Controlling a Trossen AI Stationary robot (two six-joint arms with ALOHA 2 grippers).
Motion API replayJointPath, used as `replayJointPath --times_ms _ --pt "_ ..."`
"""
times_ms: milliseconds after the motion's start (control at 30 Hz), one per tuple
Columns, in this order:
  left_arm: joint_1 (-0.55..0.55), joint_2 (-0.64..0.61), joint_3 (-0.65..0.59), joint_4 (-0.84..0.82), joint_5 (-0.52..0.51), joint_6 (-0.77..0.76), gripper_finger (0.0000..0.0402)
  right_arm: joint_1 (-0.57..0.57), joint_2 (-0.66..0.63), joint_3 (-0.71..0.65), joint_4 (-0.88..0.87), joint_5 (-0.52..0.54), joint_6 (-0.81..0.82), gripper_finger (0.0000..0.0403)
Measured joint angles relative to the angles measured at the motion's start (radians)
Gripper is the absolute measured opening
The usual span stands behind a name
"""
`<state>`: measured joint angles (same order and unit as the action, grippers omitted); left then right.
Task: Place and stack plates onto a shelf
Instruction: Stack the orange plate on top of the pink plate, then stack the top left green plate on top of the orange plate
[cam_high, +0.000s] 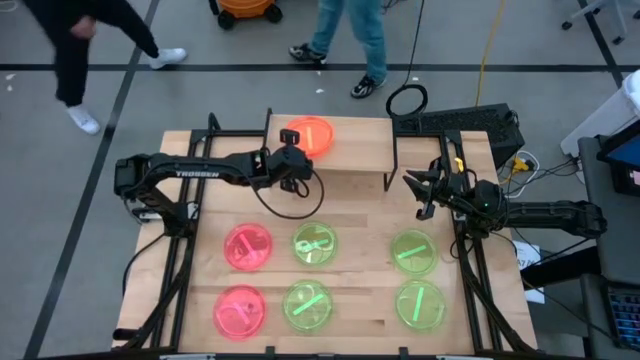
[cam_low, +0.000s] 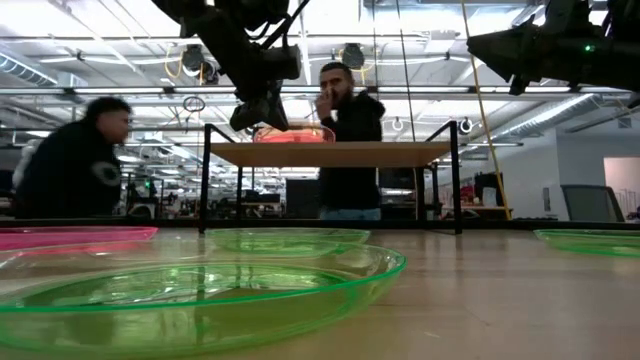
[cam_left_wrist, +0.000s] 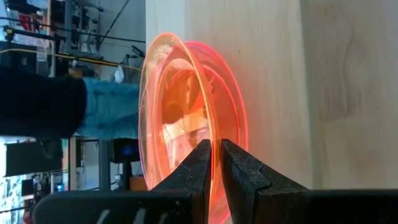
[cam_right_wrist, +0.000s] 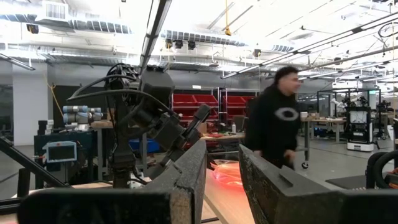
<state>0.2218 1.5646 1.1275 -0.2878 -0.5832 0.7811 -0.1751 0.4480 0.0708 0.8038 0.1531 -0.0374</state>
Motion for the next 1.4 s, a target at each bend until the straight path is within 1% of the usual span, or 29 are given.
replayJointPath --times_ms 200,500,700,1000,1300,1400 --pt "0.000 0.000 0.000 0.000 -0.002 0.000 0.0045 0.000 0.000 0.000 0.000 0.000 0.000 0.0077" --pt "0.000 0.000 0.000 -0.019 -0.003 -0.016 0.0096 0.000 0.000 0.000 0.000 0.000 0.000 0.0077" --pt "0.000 -0.015 -0.001 -0.062 -0.054 -0.007 0.0099 0.000 0.000 0.000 0.000 0.000 0.029 0.0077" --pt "-0.001 -0.062 -0.001 -0.059 -0.049 -0.038 0.0103 0.000 0.000 0.000 0.000 0.000 0.030 0.0077" --pt "-0.008 -0.069 -0.001 -0.086 -0.046 -0.054 0.0146 0.000 0.000 0.000 0.000 0.000 0.030 0.0077" --pt "-0.021 -0.087 -0.002 -0.088 -0.045 -0.069 0.0153 0.000 0.000 0.000 0.000 0.000 0.030 0.0077"
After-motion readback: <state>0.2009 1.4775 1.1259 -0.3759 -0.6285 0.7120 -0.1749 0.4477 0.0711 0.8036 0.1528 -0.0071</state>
